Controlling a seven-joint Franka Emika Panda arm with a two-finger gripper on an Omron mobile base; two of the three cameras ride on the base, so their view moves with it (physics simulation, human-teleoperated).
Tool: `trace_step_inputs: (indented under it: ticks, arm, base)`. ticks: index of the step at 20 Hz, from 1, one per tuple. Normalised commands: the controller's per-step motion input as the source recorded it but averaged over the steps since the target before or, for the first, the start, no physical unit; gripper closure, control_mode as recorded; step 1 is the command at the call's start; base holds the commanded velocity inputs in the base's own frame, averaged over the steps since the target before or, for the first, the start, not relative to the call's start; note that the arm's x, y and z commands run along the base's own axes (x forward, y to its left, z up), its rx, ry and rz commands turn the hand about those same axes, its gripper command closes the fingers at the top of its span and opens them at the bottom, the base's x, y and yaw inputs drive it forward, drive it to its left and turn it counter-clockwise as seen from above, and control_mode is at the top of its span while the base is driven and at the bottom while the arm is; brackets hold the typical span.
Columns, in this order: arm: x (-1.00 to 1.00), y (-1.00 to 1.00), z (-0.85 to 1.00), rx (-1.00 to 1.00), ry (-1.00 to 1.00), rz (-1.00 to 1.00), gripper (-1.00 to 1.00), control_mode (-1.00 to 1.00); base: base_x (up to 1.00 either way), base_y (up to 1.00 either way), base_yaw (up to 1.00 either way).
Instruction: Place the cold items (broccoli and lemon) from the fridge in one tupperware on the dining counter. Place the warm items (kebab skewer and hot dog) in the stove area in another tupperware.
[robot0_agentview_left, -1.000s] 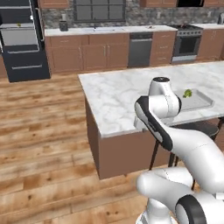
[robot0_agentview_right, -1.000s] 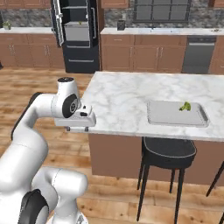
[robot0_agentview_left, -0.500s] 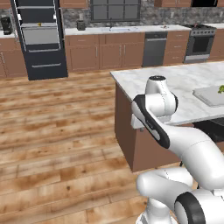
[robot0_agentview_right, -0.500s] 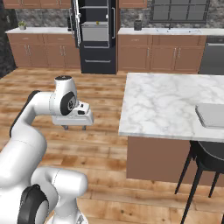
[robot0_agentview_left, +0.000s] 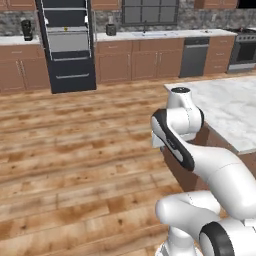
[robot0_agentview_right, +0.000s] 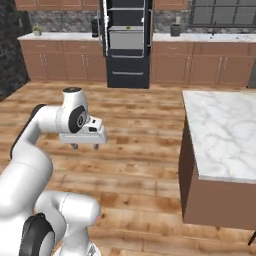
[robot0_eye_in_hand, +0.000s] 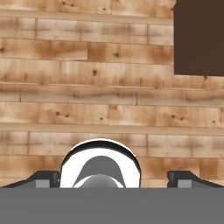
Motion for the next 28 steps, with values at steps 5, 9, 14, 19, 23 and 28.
trace_step_inputs:
  ticks: [5,9,14,19,23,28]
  arm:
    - [0.0,0.0,0.0,0.0,0.0,0.0,-1.0,1.0]
    - [0.0,0.0,0.0,0.0,0.0,0.0,-1.0,1.0]
    - [0.0,0.0,0.0,0.0,0.0,0.0,-1.0,1.0]
    - [0.0,0.0,0.0,0.0,0.0,0.0,-1.0,1.0]
    - [0.0,0.0,0.0,0.0,0.0,0.0,-1.0,1.0]
    - [0.0,0.0,0.0,0.0,0.0,0.0,-1.0,1.0]
  base:
    - [0.99,1.0,-0.06]
    - [1.0,0.81,-0.19]
    - [1.0,0.61,-0.18]
    - [1.0,-0.06,0.0]
    - [1.0,-0.24,0.2]
    - [1.0,-0.07,0.29]
